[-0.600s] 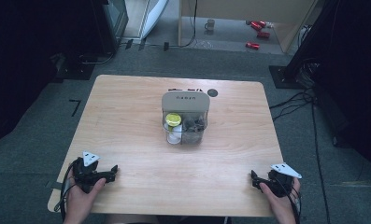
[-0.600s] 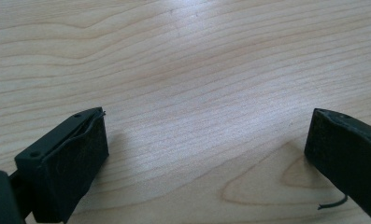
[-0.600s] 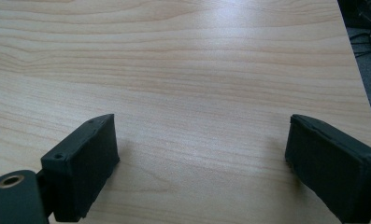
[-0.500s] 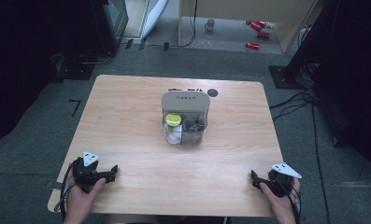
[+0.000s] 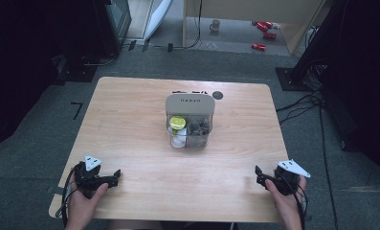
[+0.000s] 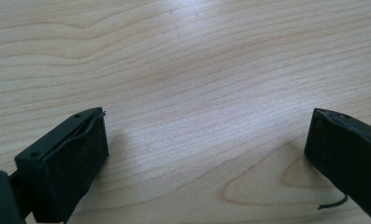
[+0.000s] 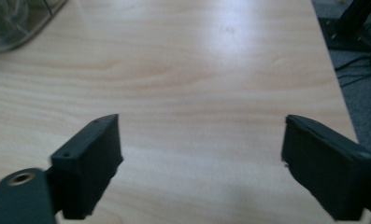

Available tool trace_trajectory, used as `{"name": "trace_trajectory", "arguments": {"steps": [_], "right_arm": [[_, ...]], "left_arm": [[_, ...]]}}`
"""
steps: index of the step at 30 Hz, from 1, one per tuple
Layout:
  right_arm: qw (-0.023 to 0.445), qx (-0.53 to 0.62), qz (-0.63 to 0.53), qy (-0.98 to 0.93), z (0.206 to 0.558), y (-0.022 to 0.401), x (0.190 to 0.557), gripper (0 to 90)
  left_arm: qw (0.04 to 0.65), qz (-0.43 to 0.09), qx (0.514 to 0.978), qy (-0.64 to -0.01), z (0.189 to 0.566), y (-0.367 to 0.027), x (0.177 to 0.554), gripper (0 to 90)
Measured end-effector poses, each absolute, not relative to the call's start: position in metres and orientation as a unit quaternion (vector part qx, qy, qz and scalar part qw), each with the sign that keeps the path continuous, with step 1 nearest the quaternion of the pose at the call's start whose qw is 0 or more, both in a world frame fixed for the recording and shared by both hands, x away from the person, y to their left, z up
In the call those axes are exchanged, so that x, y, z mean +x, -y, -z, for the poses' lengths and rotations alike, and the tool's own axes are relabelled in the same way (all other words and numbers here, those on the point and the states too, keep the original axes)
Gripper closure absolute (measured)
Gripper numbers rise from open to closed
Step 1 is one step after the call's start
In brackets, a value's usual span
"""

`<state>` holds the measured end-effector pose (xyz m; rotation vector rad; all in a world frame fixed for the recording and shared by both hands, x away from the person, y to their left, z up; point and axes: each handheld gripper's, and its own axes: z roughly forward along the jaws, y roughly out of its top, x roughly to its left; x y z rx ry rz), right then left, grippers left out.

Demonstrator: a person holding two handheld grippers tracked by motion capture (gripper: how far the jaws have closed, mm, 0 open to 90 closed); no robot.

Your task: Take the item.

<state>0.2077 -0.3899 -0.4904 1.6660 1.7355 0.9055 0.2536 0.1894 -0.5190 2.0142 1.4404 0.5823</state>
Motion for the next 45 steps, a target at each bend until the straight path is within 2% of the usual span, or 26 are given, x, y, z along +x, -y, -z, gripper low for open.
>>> {"name": "trace_trajectory", "arguments": {"steps": [29, 45], "right_arm": [[0.279, 0.564, -0.378, -0.679, 0.428, 0.298, 0.292, 13.5], [0.277, 0.545, -0.395, -0.686, 0.409, 0.261, 0.322, 13.6]], "left_arm": [[0.295, -0.219, 0.757, -0.541, 0.519, -0.189, 0.254, 0.0], [0.294, -0.219, 0.757, -0.54, 0.519, -0.19, 0.254, 0.0]]}}
